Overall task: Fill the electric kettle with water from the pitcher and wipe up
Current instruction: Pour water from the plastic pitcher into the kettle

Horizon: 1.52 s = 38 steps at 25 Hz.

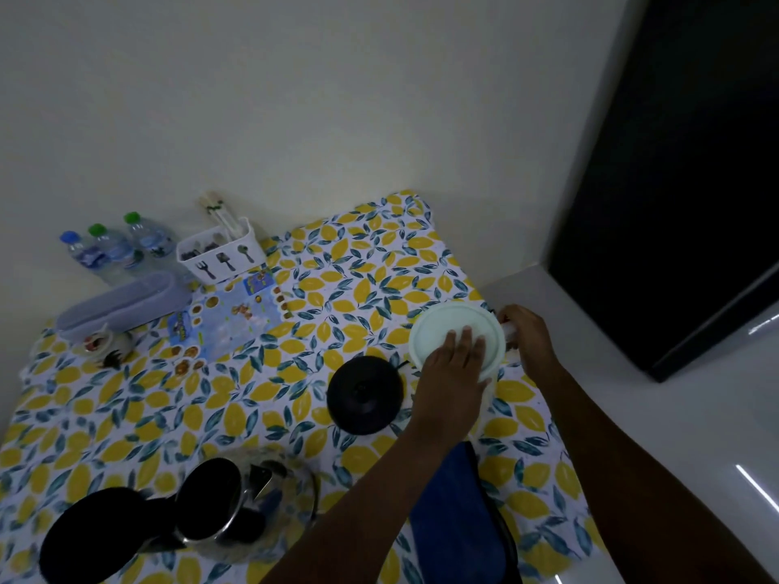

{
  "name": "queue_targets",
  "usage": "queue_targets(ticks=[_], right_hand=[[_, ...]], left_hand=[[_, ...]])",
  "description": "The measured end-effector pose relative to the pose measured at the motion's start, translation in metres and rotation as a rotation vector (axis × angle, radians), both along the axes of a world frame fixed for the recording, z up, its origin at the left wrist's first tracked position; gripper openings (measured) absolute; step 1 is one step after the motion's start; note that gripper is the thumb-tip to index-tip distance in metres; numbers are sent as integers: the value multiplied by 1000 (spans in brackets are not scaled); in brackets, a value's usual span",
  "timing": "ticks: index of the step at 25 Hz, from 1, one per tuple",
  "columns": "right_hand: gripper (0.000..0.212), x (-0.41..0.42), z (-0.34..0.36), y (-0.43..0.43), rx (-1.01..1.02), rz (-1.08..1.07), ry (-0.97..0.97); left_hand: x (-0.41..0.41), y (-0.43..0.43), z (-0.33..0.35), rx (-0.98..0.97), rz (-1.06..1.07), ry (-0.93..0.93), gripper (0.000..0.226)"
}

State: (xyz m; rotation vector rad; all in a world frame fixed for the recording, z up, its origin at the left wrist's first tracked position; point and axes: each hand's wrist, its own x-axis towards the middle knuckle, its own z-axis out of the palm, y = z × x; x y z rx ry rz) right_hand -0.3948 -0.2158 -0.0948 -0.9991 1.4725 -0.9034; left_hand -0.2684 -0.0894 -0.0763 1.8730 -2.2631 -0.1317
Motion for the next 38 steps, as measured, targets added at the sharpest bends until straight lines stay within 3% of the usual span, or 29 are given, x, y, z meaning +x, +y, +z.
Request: queue_targets(ticks=[6,9,14,18,21,28,33,38], right_hand=[[27,-20,-21,3,-85,-16,42],[28,-20,-24,3,-160,33,152],[21,-20,-17,48,-277,-152,223],[38,-12,-9,114,-527,-126,357],[52,8,-12,164,-705,49,519],[76,85,-29,254,-723,448,702],[99,152,-41,304,-761,799,716],[110,212,-35,338,-697,866,621]], left_hand=[[-26,-2,-8,28,42,-62,63],[-21,-3,-7,17,16,-36,62],[1,23,-7,-94,-75,122,42],[33,79,-11,-131,-9,311,45],[51,114,-7,-131,99,406,47],[129,203,-1,-141,274,358,47],[197,262,7,-217,432,312,43],[254,302,31,-356,584,265,40]])
